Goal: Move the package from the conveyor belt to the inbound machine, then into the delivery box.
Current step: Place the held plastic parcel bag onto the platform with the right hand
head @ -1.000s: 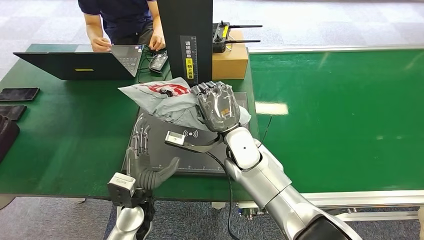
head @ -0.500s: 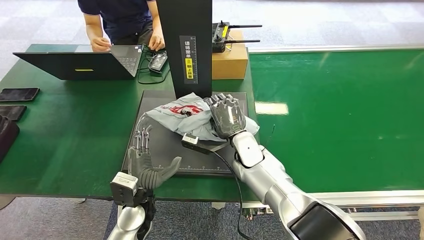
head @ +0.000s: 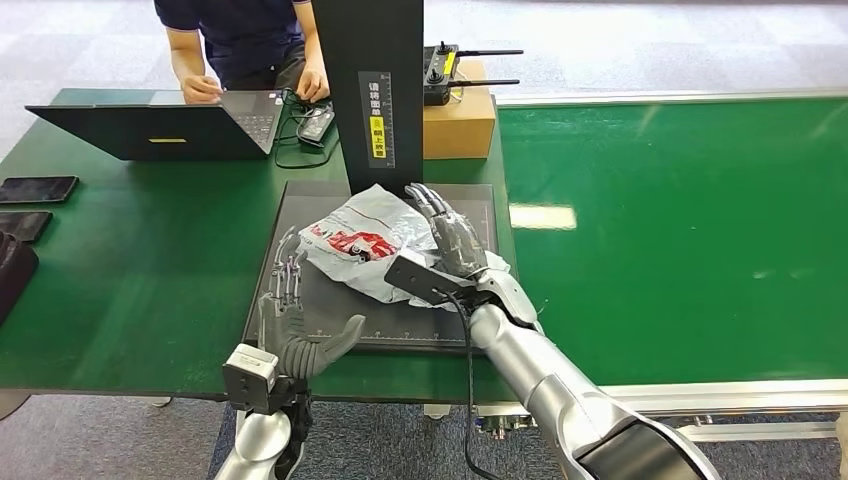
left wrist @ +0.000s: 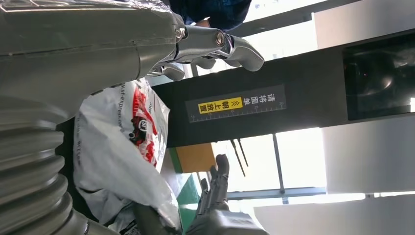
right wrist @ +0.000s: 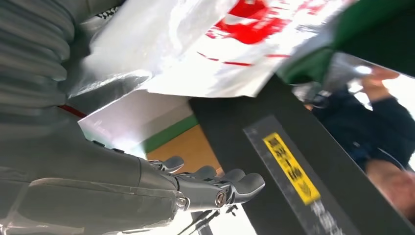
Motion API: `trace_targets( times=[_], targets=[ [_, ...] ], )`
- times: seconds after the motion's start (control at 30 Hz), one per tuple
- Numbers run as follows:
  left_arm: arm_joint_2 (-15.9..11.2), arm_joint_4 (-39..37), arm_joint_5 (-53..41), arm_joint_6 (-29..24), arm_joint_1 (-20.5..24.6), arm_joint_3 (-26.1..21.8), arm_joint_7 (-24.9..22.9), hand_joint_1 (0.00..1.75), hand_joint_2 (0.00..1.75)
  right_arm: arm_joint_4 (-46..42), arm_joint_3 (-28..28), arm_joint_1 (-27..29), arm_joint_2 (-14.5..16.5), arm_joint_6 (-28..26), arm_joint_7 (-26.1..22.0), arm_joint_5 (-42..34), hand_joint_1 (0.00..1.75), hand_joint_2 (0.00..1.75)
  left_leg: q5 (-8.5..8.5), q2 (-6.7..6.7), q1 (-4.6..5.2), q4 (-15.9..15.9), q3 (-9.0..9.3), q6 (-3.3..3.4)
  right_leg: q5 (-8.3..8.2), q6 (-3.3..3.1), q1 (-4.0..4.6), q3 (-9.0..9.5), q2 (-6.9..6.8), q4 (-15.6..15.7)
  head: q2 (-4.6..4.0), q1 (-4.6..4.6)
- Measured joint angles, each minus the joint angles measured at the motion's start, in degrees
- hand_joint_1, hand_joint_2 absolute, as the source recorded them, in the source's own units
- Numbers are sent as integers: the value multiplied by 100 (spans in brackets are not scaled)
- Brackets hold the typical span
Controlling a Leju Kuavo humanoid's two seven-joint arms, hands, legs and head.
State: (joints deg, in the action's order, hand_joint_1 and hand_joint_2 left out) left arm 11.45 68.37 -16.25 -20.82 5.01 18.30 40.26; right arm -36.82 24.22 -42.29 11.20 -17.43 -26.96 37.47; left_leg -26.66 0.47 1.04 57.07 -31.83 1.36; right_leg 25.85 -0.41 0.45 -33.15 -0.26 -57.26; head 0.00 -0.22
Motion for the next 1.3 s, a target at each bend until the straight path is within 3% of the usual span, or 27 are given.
trace_targets(
  times=[0.27,0.73,0.87,1.3],
  targets=[
    [-9,0,23,-51,-14,-13,0,0,175,-1205,-296,525,-125,937,-386,-1943,0,175,0,0,0,0,-2,0,0,0,-1,-1,0,1,0,1],
    [-40,-17,-17,-77,-10,-81,-1,0,175,-2710,-369,1153,-387,1447,-105,-2903,0,175,0,0,0,0,-1,0,0,0,0,-1,0,1,0,0],
    [-42,-17,-87,-30,-14,-148,0,0,175,-3212,-415,1411,-457,1298,-94,-2866,0,175,-1,-1,0,0,-2,0,0,0,0,-1,-1,1,0,1],
    [-36,-17,-621,72,-7,-354,1,0,175,-5293,-850,2776,-493,-119,-413,-2026,0,175,-2,-2,0,-1,-2,0,1,0,0,-1,-1,4,0,1]
  ],
)
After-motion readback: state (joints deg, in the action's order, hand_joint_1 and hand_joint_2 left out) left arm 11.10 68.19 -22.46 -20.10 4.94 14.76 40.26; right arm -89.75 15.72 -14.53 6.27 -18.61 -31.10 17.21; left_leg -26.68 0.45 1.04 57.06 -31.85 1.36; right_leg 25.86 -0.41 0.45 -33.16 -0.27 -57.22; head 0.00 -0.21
